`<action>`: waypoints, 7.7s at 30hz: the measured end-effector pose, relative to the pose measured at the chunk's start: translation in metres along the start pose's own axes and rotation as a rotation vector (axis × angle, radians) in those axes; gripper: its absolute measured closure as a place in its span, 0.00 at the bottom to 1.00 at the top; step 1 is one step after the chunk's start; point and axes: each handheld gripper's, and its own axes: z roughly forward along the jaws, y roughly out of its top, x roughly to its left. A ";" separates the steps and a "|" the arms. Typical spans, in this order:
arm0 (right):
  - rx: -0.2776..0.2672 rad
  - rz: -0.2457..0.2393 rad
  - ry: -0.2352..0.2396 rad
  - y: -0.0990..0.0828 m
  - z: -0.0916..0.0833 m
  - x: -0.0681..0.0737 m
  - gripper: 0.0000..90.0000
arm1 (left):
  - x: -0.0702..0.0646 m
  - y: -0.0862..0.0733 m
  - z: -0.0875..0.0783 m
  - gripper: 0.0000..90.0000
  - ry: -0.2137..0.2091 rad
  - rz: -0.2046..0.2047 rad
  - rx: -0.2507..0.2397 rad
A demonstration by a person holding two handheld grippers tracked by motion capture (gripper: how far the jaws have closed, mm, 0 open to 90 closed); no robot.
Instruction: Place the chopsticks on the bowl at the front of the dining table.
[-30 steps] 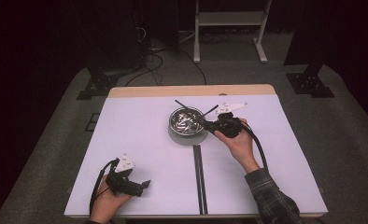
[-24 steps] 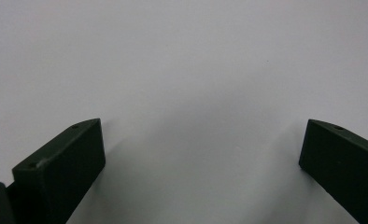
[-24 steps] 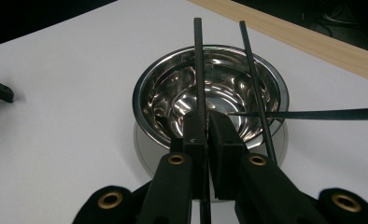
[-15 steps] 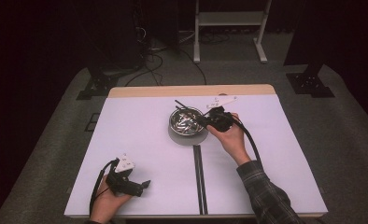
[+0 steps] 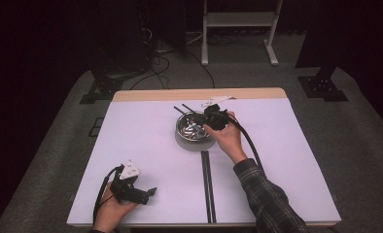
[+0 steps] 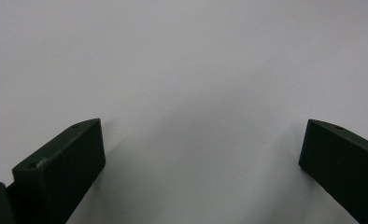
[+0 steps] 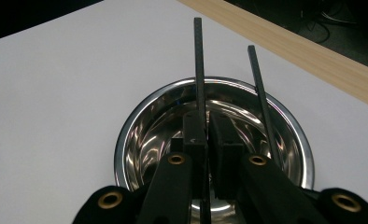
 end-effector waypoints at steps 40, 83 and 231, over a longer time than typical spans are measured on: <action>0.068 0.009 -0.022 0.003 0.036 0.001 0.86 | 0.000 0.000 0.000 0.00 0.001 0.004 0.001; 0.001 0.049 -0.023 -0.062 -0.076 -0.015 0.27 | 0.000 0.000 0.000 0.00 0.001 0.002 0.000; -0.004 -0.079 0.206 -0.028 -0.038 0.054 0.93 | 0.000 0.000 0.000 0.00 0.000 0.000 0.000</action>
